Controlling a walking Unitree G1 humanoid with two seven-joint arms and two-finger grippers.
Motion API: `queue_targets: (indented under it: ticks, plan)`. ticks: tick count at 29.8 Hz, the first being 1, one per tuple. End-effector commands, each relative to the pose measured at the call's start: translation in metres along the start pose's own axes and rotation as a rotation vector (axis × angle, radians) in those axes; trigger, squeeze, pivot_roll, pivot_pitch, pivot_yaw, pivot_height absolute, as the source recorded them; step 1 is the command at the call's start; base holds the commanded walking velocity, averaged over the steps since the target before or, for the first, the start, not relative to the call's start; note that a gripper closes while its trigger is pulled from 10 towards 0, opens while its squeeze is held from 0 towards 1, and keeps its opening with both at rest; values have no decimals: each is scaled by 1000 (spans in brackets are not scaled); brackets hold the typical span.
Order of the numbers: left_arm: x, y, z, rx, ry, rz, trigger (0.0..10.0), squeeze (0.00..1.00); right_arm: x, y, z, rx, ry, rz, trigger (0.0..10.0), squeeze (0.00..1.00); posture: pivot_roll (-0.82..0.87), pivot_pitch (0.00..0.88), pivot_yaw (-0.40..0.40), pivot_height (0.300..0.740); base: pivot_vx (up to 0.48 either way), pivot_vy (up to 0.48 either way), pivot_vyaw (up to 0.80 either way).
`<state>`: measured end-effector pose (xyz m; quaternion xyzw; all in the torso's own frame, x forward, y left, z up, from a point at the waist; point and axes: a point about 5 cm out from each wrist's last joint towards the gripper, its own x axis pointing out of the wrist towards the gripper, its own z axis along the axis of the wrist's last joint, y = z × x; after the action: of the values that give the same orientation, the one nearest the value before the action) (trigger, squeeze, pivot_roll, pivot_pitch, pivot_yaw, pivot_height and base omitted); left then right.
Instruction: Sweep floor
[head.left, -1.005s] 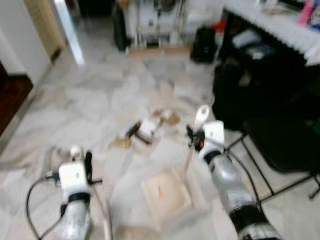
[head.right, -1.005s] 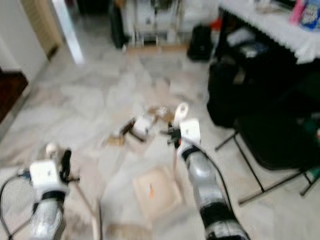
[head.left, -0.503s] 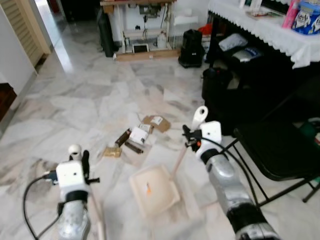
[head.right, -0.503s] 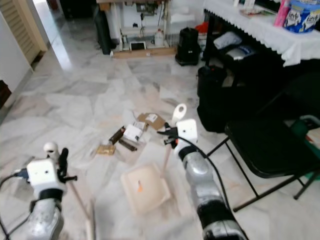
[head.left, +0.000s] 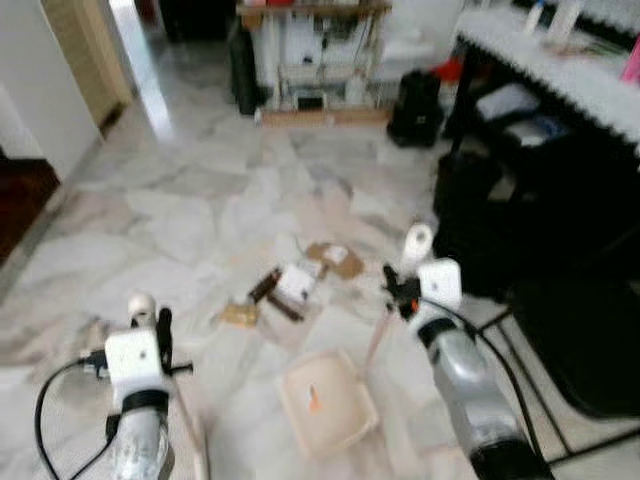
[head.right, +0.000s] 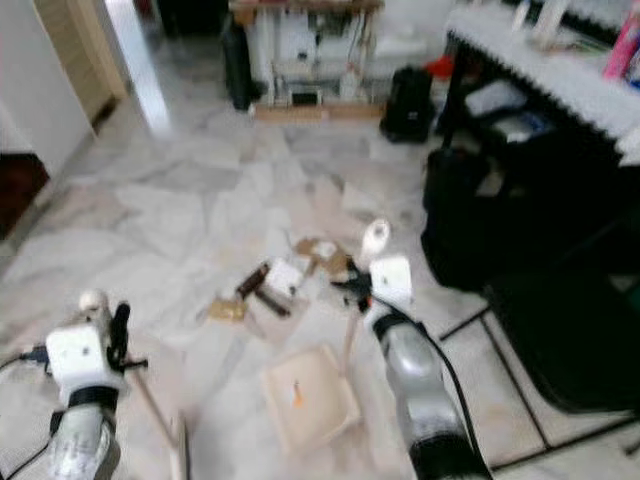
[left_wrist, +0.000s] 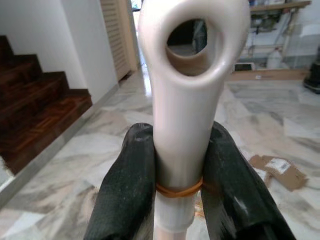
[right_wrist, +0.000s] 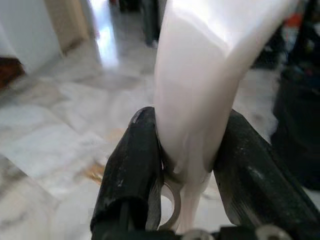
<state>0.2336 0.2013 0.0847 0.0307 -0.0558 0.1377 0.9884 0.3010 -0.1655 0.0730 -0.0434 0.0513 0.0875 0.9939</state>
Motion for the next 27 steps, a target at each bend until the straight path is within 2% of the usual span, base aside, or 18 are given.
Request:
queue_targets:
  ticks: [1,19,27]
  plan:
    - [5,3,10,0,-51,3,10000,0,7,-1,33,-38,-125,-10,10000,0,-279,0,36,740,322,0,0]
    - [5,3,13,3,-59,3,10000,0,24,14,45,-24,-131,26,10000,0,-252,0,34,740,327,0,0]
    - [5,2,13,6,-56,-6,10000,0,26,17,44,-5,-129,29,10000,0,-247,0,41,740,330,0,0]
